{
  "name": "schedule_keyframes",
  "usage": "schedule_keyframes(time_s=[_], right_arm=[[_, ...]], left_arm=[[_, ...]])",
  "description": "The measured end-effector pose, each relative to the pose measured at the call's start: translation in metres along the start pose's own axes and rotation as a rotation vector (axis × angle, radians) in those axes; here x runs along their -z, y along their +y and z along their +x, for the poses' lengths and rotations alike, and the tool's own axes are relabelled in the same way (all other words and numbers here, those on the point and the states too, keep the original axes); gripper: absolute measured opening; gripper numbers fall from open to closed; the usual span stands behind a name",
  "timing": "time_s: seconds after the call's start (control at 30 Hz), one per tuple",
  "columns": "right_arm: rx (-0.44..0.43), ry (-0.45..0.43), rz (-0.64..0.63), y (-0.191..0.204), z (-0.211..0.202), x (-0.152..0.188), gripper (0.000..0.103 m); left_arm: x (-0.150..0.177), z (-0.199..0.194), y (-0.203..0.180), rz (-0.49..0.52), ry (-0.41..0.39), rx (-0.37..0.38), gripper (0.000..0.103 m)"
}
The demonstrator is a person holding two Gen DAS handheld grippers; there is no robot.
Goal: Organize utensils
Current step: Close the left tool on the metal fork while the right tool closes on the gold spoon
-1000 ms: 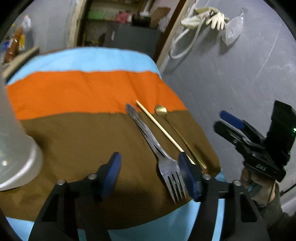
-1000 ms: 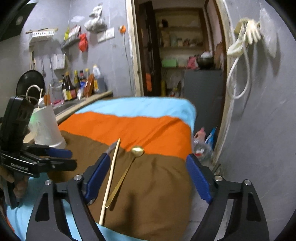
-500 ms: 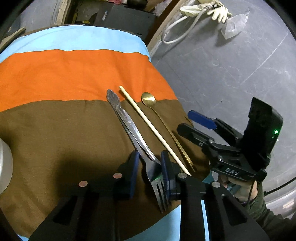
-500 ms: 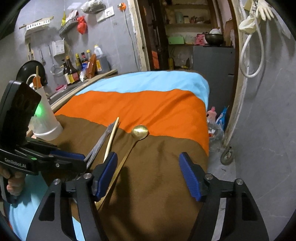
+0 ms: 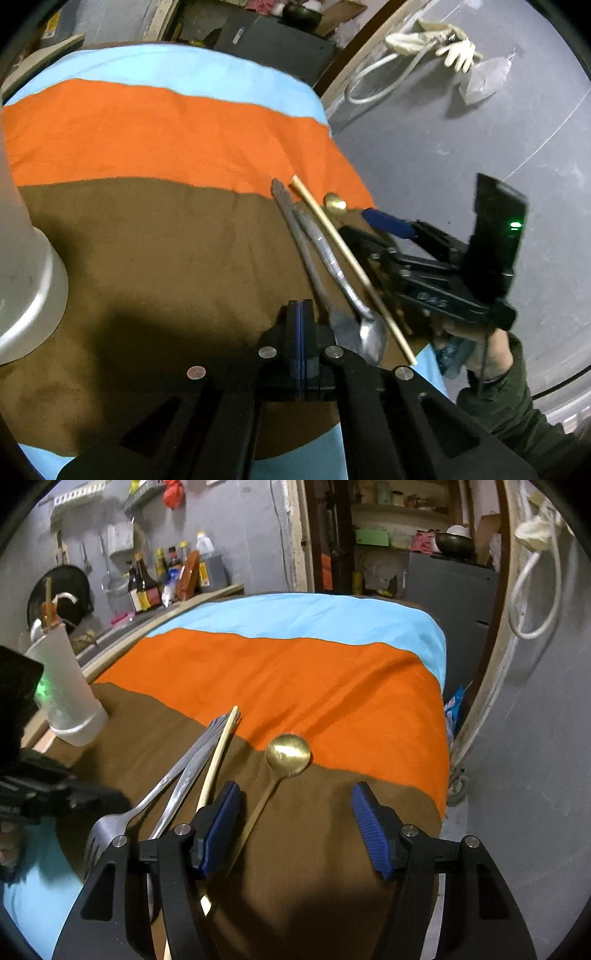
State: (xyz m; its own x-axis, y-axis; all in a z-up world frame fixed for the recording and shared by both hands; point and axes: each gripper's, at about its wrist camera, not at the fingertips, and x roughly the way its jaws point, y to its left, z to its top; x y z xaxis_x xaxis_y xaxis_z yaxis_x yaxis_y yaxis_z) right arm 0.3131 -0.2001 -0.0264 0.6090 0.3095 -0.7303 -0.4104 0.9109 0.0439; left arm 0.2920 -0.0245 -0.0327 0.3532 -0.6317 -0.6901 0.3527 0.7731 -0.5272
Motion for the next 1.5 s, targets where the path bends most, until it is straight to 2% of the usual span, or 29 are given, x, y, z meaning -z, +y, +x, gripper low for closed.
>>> schedule_keyframes(time_s=[0.07, 0.2, 0.37, 0.47, 0.6, 0.7, 0.9, 1.1, 1.2, 1.37, 1.5], right_arm=[[0.003, 0.009, -0.009, 0.0, 0.004, -0.004, 0.061], [-0.022, 0.022, 0.002, -0.006, 0.011, -0.008, 0.061], [-0.032, 0.02, 0.001, -0.007, 0.013, -0.01, 0.061], [-0.041, 0.016, 0.002, -0.009, 0.013, -0.009, 0.061], [-0.044, 0.015, -0.01, -0.008, 0.014, -0.009, 0.061], [-0.04, 0.019, -0.02, -0.007, 0.015, -0.012, 0.061], [-0.022, 0.04, -0.034, -0.003, 0.019, -0.015, 0.057], [-0.03, 0.05, -0.023, -0.001, 0.02, -0.019, 0.039], [-0.02, 0.045, -0.019, 0.001, 0.018, -0.017, 0.026], [0.032, 0.008, -0.042, 0.008, 0.008, -0.012, 0.025], [0.075, -0.069, -0.042, 0.01, -0.01, -0.006, 0.025]], left_arm=[[-0.002, -0.006, -0.001, -0.011, -0.013, 0.031, 0.0], [-0.005, -0.005, -0.011, 0.021, -0.003, 0.034, 0.0], [-0.019, 0.016, -0.018, 0.049, 0.084, 0.01, 0.001], [-0.027, 0.027, -0.013, 0.037, 0.129, 0.007, 0.009], [-0.038, 0.04, -0.009, 0.023, 0.186, 0.013, 0.01], [-0.042, 0.044, -0.007, 0.014, 0.2, 0.024, 0.009], [-0.044, 0.044, 0.004, -0.04, 0.183, 0.067, 0.007], [-0.05, 0.046, 0.006, -0.059, 0.176, 0.077, 0.005], [-0.048, 0.045, 0.002, -0.048, 0.146, 0.061, 0.004], [-0.035, 0.036, -0.003, -0.027, 0.103, 0.078, 0.002], [-0.026, 0.022, -0.01, 0.006, 0.046, 0.103, 0.0]])
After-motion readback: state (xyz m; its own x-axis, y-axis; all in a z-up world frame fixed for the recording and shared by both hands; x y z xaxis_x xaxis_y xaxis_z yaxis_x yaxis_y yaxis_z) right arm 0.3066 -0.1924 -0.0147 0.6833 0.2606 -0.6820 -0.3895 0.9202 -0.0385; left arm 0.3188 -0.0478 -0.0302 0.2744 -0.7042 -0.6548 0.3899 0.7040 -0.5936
